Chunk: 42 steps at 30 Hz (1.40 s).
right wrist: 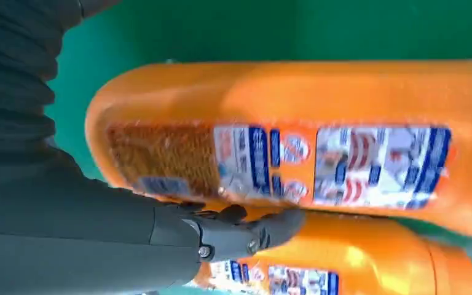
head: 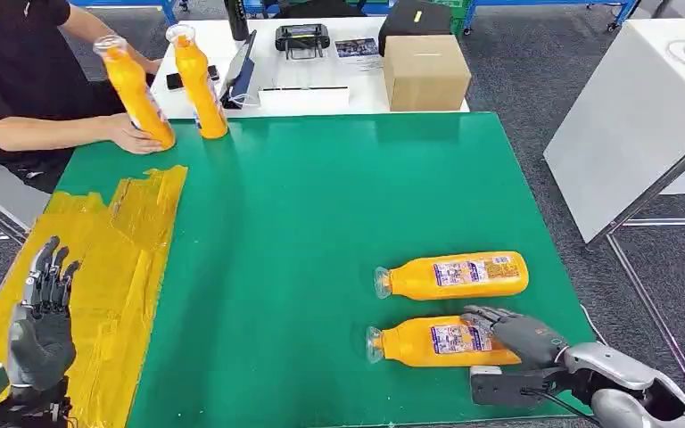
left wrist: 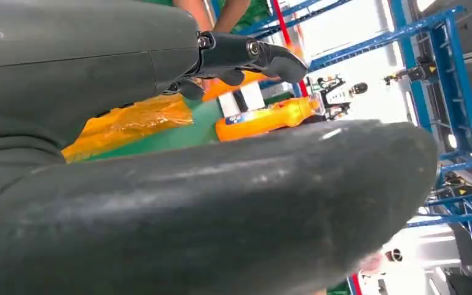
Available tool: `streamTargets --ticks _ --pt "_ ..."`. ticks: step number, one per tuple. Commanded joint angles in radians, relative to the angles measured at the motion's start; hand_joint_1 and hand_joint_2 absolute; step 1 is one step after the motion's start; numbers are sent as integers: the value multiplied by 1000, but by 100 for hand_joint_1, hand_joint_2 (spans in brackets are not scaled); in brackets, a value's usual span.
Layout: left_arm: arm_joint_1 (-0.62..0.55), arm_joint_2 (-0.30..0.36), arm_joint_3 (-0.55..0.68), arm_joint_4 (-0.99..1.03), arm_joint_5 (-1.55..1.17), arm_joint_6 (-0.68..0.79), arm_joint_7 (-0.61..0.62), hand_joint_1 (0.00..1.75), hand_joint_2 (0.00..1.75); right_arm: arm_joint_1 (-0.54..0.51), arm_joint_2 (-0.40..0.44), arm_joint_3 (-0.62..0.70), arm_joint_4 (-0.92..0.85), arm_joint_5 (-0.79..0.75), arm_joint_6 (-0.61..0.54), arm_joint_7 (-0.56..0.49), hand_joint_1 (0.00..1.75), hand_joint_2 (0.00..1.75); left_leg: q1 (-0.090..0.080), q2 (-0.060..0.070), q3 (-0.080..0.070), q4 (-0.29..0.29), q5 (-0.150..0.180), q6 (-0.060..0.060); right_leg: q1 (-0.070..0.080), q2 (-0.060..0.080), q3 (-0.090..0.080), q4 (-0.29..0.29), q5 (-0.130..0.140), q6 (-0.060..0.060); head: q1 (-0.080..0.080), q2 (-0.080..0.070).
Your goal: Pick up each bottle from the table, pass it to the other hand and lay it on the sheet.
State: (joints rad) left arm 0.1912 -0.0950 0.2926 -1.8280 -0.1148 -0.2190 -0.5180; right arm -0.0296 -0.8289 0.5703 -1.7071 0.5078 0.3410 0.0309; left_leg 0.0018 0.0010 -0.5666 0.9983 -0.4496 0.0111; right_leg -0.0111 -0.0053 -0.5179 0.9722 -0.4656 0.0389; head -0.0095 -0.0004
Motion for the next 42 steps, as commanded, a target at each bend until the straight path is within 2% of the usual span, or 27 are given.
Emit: streamTargets --ticks 1,5,9,10,11,20,23,26,29,30,31,32,33,36,37,42 --pt "-41 32 -43 78 13 4 13 0 0 -76 58 145 145 12 -9 7 0 175 2 0 4 -3 0 -1 2 1 5 -5 1 -2 0 0" --pt "-57 40 -61 94 22 9 19 0 0 -96 26 204 155 18 1 18 0 175 2 -1 4 -2 0 -1 2 0 4 -4 1 -1 0 0" --pt "-90 44 -93 121 27 16 34 0 0 -115 66 296 267 98 0 41 0 175 2 -2 4 -2 0 -1 2 -2 5 -4 1 -1 0 0" --pt "-95 45 -99 125 29 21 36 0 0 -119 70 313 285 104 -3 41 143 175 2 -2 4 -3 1 -1 2 -2 6 -5 1 -1 0 0" --pt "-96 44 -99 125 29 21 36 0 0 -116 70 315 287 104 -3 41 175 175 3 -3 5 -4 1 -1 3 -3 7 -6 1 -1 0 0" --pt "-99 53 -106 137 42 26 35 0 0 -126 69 321 293 76 -16 42 175 175 3 -1 11 -3 -1 1 2 -1 5 -5 1 -1 0 0" --pt "-88 56 -104 131 47 26 34 0 0 -107 91 284 295 28 -44 44 175 175 3 -1 14 -3 -1 2 3 0 4 -6 2 -1 0 0" --pt "-64 57 -87 118 79 12 37 0 0 -104 181 212 320 -51 -100 3 175 175 3 -1 14 -4 -1 2 3 -1 4 -7 1 -2 0 0" --pt "-47 57 -67 106 141 -17 51 0 0 -159 294 120 323 -196 -132 -72 175 175 3 4 15 -5 -2 1 3 5 5 -7 2 -2 0 0" --pt "-42 55 -64 100 153 -25 57 0 0 -181 326 108 321 -208 -131 -72 175 175 3 6 15 -3 -3 2 3 6 14 -5 1 -1 0 0" --pt "-38 42 -57 98 218 -57 83 0 0 -175 379 53 312 -250 -166 -130 175 175 4 8 15 -3 -3 1 4 9 14 -6 2 -2 1 0" --pt "-38 42 -57 98 218 -57 83 0 0 -175 379 53 312 -250 -166 -130 175 175 3 9 15 -2 -3 2 4 9 14 -4 2 -1 0 0" --pt "-32 36 -57 91 222 -67 83 0 0 -194 413 48 303 -241 -152 -106 175 175 3 11 15 -3 -3 2 4 10 14 -4 2 -1 1 0" --pt "-41 14 -76 91 303 -84 135 0 0 -238 504 -2 282 -318 -171 -157 175 175 3 12 12 -2 -2 1 4 11 9 -2 2 -2 -1 0" --pt "-44 9 -93 93 325 -79 163 0 175 -261 536 -12 279 -339 -167 -160 175 175 1 9 10 -1 -2 2 2 8 8 -1 1 -1 0 0" --pt "-5 -8 -141 64 342 -64 161 0 175 -281 601 -10 264 -340 -176 -151 175 175 2 9 8 -1 -1 1 4 7 7 0 1 -1 0 0"
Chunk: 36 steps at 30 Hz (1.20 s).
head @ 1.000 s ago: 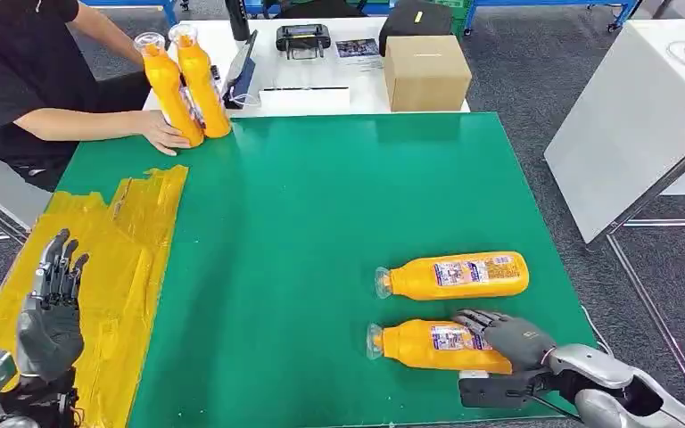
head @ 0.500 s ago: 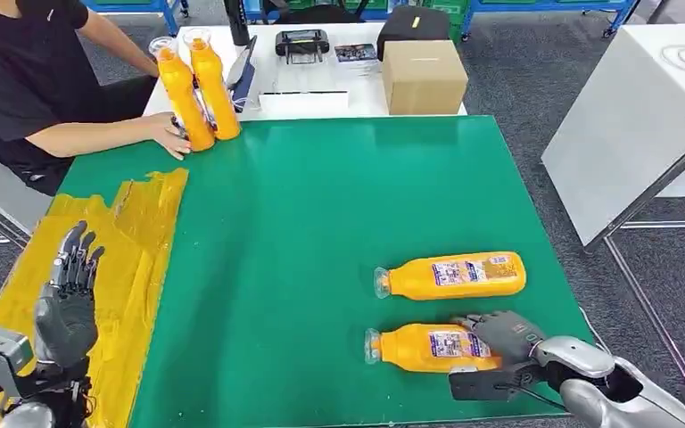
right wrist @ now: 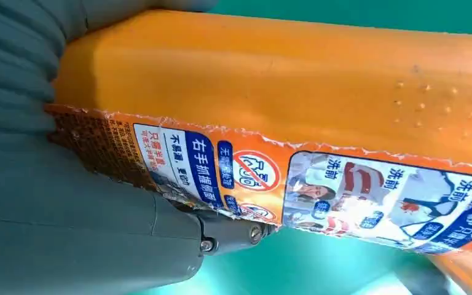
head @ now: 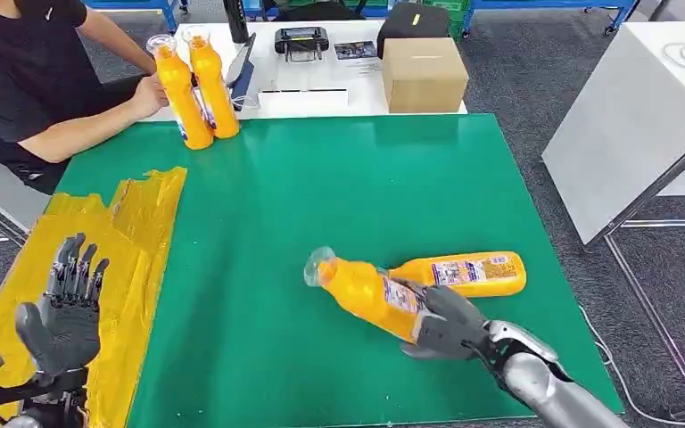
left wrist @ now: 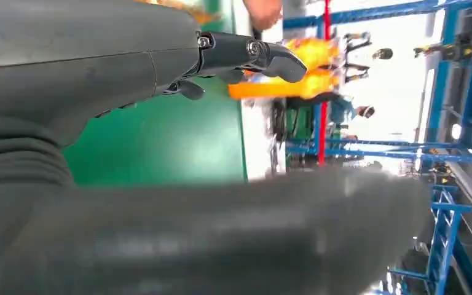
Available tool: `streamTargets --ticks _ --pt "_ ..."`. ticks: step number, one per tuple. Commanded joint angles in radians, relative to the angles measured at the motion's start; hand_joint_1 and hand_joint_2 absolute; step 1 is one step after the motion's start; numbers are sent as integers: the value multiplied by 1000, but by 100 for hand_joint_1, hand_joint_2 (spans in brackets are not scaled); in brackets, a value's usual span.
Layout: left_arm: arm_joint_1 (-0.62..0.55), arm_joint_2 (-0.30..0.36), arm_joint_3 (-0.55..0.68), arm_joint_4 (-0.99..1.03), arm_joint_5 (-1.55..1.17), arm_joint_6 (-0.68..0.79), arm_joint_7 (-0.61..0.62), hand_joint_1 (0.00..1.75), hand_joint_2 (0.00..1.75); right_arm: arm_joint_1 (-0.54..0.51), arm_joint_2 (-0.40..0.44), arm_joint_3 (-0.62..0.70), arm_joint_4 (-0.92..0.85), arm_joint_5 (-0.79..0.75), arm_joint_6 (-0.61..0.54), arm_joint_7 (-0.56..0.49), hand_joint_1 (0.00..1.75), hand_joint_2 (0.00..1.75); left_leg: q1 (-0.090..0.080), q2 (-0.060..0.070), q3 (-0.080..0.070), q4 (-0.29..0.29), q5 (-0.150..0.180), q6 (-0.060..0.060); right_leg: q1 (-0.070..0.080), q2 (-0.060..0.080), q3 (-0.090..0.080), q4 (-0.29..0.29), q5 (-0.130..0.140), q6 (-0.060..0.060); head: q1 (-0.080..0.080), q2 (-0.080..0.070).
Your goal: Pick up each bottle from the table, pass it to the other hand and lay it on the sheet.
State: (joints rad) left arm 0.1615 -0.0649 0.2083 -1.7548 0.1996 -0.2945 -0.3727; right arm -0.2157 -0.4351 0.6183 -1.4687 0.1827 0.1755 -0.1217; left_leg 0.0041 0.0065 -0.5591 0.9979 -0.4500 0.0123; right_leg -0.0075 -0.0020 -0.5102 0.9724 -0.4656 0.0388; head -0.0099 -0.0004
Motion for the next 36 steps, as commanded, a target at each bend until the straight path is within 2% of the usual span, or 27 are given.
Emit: streamTargets --ticks 1,9,10,11,13,15,18,23,30,36 --pt "28 -36 -60 -13 27 15 13 0 175 -93 205 -56 25 -14 -12 1 175 175 1 3 0 0 -1 0 0 4 -1 -1 1 -1 0 0" --pt "25 -46 -80 -13 34 9 12 0 175 -105 245 -64 37 -20 -23 -15 175 175 0 0 -1 0 -1 0 -1 1 -1 0 0 0 1 0" --pt "16 -69 -151 -14 47 18 14 0 175 -201 337 -28 107 -19 -28 10 175 175 0 0 -1 0 -1 0 0 1 -1 -1 0 0 0 0" --pt "0 -72 -197 -9 57 21 18 0 175 -263 390 -1 172 -28 -23 30 175 175 0 0 -2 0 0 0 -1 1 -2 0 0 0 1 0" --pt "-17 -72 -242 -1 73 27 22 0 175 -320 447 36 247 -32 -21 44 175 175 1 6 -4 1 0 -1 0 8 -7 1 2 -2 0 0" --pt "-40 -72 -283 13 83 35 32 0 175 -365 513 82 327 -34 -24 55 175 175 1 5 -4 0 0 -1 0 5 -6 0 2 -2 1 0" --pt "-49 -72 -309 25 96 36 43 0 175 -381 568 137 383 -23 -34 64 175 175 1 4 -3 -1 1 -2 1 5 -5 -1 2 -1 1 0" --pt "-39 -70 -324 24 109 26 48 0 175 -381 597 201 409 -9 -41 64 175 175 2 3 -1 -2 -1 -2 1 3 -2 -2 0 -1 0 0" --pt "-32 -81 -323 20 113 31 51 0 175 -359 620 313 440 13 -42 61 175 175 1 1 -6 -1 1 -1 0 1 -7 -1 1 0 1 0" --pt "-31 -80 -323 20 113 31 51 0 175 -356 620 318 440 16 -43 60 175 175 1 -1 -6 -1 0 -1 0 0 -5 -1 0 -1 1 0"
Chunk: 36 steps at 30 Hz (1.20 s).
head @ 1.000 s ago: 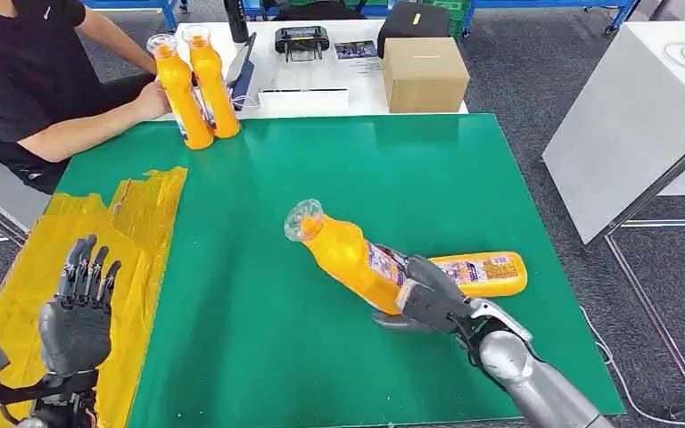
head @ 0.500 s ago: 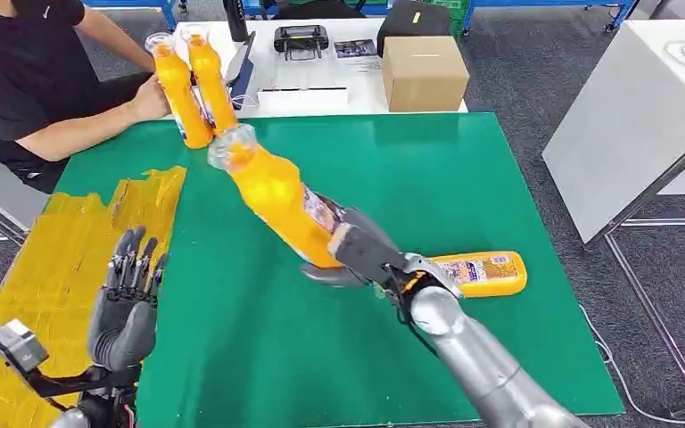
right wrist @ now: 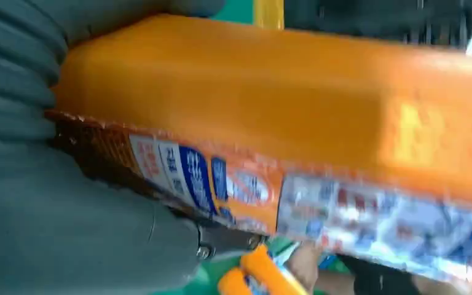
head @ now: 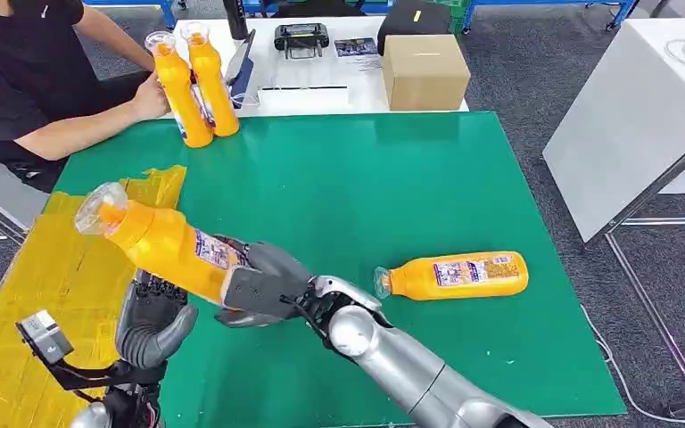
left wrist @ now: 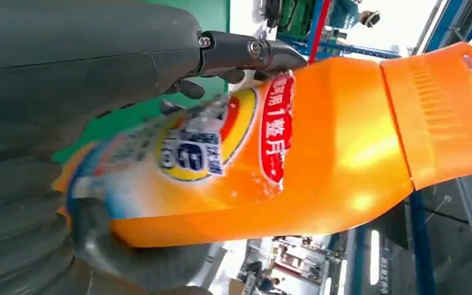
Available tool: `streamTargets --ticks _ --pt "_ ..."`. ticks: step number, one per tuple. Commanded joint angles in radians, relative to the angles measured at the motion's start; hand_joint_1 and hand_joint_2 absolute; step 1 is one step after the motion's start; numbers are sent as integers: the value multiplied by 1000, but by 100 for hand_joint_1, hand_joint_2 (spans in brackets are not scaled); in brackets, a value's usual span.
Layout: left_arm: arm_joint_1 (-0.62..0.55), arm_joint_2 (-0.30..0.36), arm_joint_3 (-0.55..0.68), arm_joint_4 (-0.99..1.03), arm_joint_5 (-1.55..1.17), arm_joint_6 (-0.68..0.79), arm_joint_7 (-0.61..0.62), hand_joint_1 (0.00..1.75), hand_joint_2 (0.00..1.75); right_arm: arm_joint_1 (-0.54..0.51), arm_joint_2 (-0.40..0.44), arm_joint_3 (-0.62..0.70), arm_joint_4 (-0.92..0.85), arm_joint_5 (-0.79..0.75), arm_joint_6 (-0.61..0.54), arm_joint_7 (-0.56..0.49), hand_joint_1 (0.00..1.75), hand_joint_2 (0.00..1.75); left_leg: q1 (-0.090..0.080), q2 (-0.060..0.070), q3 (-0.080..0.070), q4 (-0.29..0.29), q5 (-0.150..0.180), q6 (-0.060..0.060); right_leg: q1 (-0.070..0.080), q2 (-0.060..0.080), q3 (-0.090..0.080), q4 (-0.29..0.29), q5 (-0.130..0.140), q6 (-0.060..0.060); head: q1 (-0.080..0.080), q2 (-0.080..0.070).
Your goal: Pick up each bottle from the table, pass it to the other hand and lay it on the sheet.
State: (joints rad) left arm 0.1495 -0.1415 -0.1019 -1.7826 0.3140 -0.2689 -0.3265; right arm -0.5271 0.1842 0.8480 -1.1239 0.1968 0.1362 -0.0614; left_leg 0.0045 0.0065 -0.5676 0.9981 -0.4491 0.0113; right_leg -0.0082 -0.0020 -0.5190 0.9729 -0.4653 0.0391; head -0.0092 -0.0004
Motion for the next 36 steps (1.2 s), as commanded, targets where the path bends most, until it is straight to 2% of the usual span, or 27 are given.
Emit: streamTargets --ticks 1,3,9,15,16,17,29,35,36 --pt "-19 -3 -13 48 -1 5 5 0 175 -45 1 88 95 2 -4 0 175 175 1 -1 2 -1 0 0 1 0 3 -1 0 -1 0 0" --pt "-17 -5 -8 48 -1 8 4 0 175 -43 0 102 95 8 2 -3 175 175 0 -1 2 -1 0 0 1 0 2 -1 0 -1 0 0" --pt "16 -18 30 41 -3 15 -6 0 175 12 12 256 87 79 18 -28 175 175 1 1 5 -2 -1 -1 2 1 5 -3 0 -1 0 0" --pt "36 -30 50 30 -10 18 -9 0 175 2 -8 286 64 94 2 -31 175 175 0 -1 1 -1 0 0 1 -1 1 -1 -1 0 -1 0" --pt "36 -29 50 31 -10 16 -9 148 175 -1 -7 286 66 94 1 -31 175 175 1 -2 2 -1 0 0 1 -1 3 -2 0 -1 0 0" --pt "33 -30 54 31 -12 17 -11 175 175 -8 -2 286 74 92 -3 -28 175 175 2 -1 2 -1 -1 0 2 -1 3 -3 0 -1 1 0" --pt "48 -33 51 2 -32 25 -33 175 175 -7 -29 267 61 92 -25 -23 175 175 1 -3 2 -1 -1 0 1 -2 3 -2 -1 -1 0 0" --pt "53 -25 70 -37 -160 88 -108 175 175 14 -81 191 -1 118 -96 -18 175 175 2 -3 0 0 0 0 2 -3 2 -2 0 -1 0 0" --pt "52 -26 78 -40 -172 95 -110 175 175 17 -86 180 -10 122 -95 -19 103 175 2 -4 1 0 0 0 2 -3 3 -3 0 -1 0 0"
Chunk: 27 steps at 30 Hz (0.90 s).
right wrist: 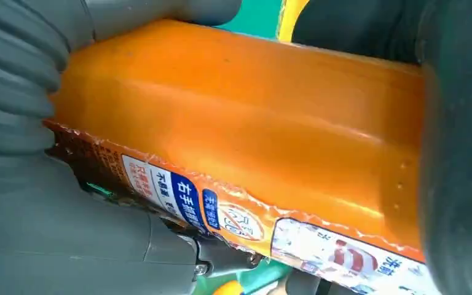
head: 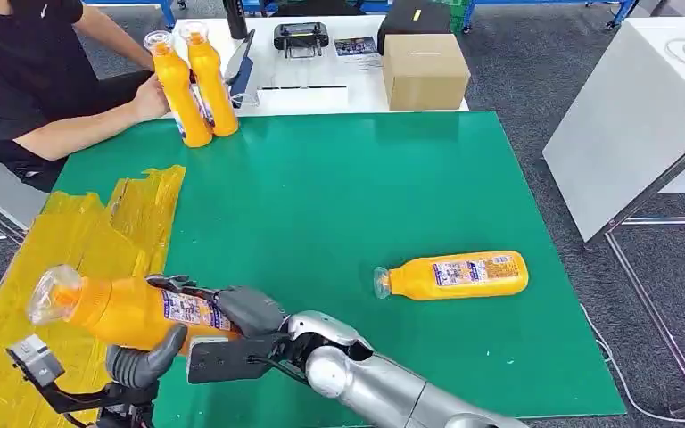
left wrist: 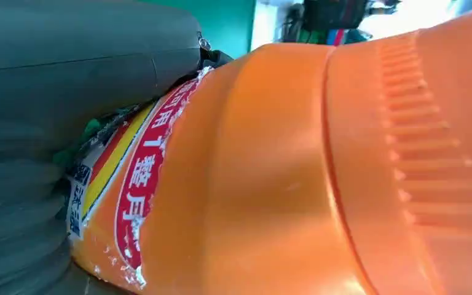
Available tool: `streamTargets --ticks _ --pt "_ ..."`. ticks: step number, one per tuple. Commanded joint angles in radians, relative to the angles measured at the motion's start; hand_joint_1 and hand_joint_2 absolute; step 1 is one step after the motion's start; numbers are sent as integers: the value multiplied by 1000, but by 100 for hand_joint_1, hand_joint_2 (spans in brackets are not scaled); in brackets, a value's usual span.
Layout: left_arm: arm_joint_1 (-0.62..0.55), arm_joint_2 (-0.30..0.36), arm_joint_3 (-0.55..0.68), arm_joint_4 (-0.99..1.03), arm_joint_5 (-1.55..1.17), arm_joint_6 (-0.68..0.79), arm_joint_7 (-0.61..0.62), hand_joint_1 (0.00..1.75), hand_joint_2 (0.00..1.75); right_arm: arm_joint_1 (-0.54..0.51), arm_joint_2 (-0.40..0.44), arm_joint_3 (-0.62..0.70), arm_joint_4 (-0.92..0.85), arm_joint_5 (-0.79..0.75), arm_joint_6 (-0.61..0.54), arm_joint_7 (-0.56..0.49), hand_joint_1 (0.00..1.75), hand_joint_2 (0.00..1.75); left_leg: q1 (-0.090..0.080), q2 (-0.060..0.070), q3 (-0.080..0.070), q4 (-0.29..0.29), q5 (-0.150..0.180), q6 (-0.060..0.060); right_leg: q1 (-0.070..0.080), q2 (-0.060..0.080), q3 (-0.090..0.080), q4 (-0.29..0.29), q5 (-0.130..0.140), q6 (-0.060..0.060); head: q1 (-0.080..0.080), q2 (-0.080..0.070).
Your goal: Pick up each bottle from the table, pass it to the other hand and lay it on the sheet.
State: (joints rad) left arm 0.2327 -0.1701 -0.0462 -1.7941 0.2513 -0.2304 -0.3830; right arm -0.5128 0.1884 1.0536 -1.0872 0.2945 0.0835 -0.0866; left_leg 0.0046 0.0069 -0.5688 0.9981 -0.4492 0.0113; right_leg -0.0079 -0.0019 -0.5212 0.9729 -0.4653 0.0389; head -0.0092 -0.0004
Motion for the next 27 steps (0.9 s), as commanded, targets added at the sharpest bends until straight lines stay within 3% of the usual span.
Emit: streamTargets --ticks 1,12,21,27 --pt "-29 1 38 -37 -179 95 -77 175 175 26 -97 -67 -73 54 -72 5 0 175 1 -4 1 0 0 0 1 -3 3 -2 0 0 0 0" --pt "-19 11 305 -21 -540 255 -203 175 175 198 -313 -403 -384 99 -57 -47 0 175 1 -6 3 -1 -1 0 1 -5 6 -3 -1 0 0 0" --pt "-23 5 317 -16 -585 267 -215 175 175 210 -313 -418 -399 108 -49 -53 0 175 1 -5 2 0 -1 0 1 -2 4 -2 0 -1 0 0" --pt "-29 37 377 79 -973 515 -237 175 175 275 -452 -496 -500 91 -3 -90 0 175 0 -7 3 -1 0 0 0 -5 5 -3 -1 0 0 0"
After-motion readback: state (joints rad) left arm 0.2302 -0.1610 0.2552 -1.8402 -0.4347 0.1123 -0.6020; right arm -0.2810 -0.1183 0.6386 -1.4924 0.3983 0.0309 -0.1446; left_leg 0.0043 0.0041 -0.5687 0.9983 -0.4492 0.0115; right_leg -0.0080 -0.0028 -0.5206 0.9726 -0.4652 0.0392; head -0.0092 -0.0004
